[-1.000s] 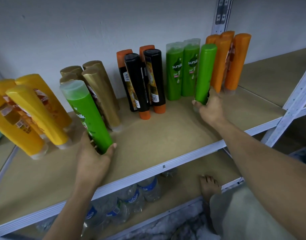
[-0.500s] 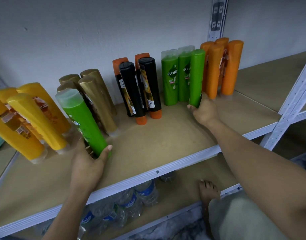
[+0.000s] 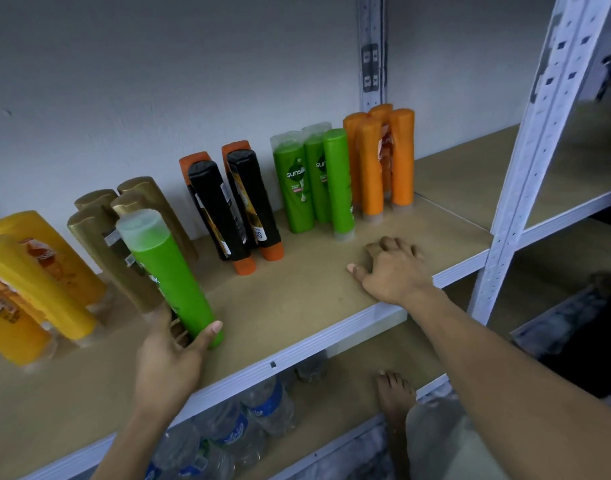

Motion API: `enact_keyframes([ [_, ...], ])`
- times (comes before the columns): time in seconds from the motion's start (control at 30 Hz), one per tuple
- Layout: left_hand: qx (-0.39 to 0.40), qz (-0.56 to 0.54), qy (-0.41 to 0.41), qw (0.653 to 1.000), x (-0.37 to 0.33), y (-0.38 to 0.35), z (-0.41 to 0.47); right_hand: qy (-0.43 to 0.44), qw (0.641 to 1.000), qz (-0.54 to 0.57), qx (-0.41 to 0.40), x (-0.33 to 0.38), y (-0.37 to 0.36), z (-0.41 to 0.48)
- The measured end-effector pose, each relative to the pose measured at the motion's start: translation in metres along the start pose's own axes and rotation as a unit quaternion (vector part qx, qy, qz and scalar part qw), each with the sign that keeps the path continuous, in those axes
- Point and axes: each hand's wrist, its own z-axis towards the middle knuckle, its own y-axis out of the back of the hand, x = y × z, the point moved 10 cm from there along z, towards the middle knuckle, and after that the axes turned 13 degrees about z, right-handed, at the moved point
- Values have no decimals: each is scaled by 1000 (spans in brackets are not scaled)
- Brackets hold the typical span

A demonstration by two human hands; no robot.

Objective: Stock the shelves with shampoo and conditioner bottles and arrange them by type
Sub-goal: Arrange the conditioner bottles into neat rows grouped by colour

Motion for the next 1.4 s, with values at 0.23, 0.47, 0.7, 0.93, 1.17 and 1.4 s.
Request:
enact_keyframes([
  [0.23, 57, -57, -69, 994, -83, -84, 21, 14, 1000, -7, -13, -2, -2, -1],
  [0.47, 56, -50, -113, 991, -135, -178, 93, 20, 999, 5, -31, -1, 1, -3],
  [0.7, 8, -29, -94, 995, -136, -204, 124, 28, 999, 14, -25, -1, -3, 4],
  [0.93, 7, -14, -82, 996, -131, -214, 130, 27, 999, 16, -18, -1, -5, 5],
  [1.17, -1, 30, -81, 996, -131, -209, 120, 28, 999, 20, -12, 0, -4, 3],
  [1.4, 106, 194, -180, 959, -131, -185, 40, 34, 999, 16, 23, 3, -6, 1],
])
